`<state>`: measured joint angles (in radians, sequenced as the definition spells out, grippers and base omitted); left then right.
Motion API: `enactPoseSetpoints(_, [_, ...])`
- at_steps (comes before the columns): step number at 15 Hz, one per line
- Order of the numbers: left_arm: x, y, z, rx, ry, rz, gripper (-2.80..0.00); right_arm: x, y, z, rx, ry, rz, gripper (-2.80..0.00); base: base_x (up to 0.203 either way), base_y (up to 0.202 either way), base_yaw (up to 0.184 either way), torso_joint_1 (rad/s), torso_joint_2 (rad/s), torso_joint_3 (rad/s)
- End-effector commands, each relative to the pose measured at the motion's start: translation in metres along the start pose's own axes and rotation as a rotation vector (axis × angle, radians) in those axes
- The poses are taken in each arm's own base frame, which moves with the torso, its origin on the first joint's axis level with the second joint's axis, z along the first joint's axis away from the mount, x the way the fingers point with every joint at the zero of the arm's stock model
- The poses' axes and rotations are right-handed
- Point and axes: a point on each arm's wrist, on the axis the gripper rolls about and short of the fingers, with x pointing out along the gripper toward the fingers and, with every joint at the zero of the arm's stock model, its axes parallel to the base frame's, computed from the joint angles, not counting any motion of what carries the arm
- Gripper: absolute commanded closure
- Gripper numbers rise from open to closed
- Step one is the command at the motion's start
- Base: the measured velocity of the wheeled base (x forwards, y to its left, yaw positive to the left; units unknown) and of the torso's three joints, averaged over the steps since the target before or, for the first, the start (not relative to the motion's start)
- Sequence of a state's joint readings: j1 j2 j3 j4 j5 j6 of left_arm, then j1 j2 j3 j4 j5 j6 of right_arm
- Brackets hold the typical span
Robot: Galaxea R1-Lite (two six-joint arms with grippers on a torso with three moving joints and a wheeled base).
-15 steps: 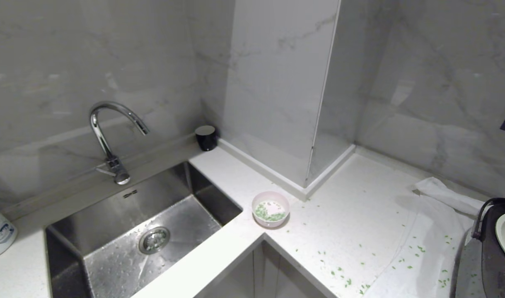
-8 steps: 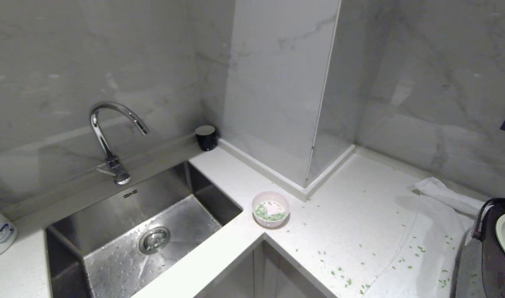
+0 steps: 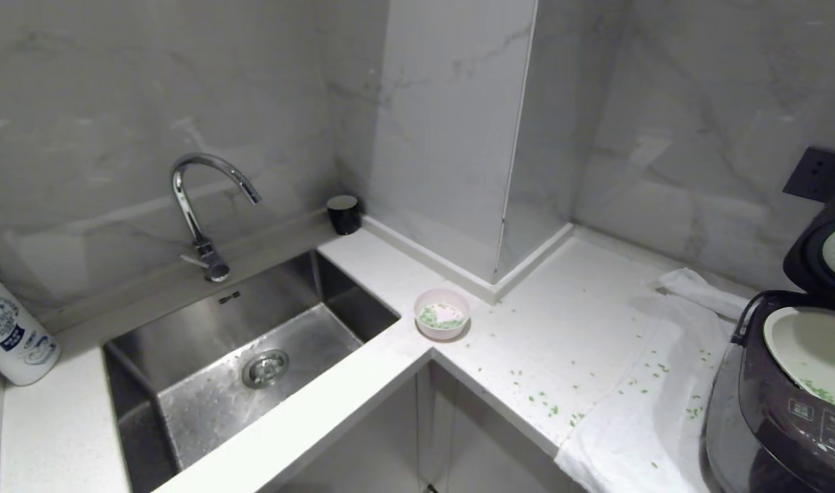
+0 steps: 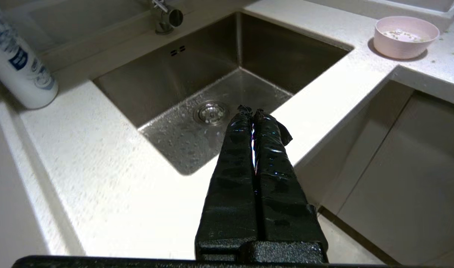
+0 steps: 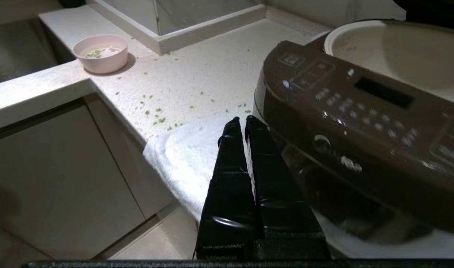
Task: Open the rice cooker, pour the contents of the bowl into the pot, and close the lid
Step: Pour the water from the bowl into the rice cooker
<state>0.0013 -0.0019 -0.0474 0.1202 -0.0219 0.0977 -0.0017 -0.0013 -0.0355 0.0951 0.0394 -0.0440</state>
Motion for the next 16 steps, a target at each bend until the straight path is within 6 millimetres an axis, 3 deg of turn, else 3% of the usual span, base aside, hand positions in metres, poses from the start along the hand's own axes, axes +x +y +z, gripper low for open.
enactPoseSetpoints(1, [0.0001, 0.0, 0.0, -0.001, 0.002, -0.001, 0.0, 0.0001, 0.0, 0.0, 0.0, 0.001, 0.001, 0.0, -0.166, 0.0, 0.001, -0.002, 0.0, 0.002])
enactPoseSetpoints(10, [0.0001, 0.0, 0.0, -0.001, 0.002, -0.001, 0.0, 0.0, 0.0, 0.0003, 0.0, 0.001, 0.001, 0.0, -0.01, 0.0, 0.0, -0.001, 0.0, 0.001])
enactPoseSetpoints(16, [0.0, 0.0, 0.0001, -0.001, 0.0, 0.001, 0.0, 0.0001, 0.0, -0.0001, 0.0, 0.003, 0.001, 0.0, 0.004, 0.008, -0.152, 0.004, 0.0, 0.002])
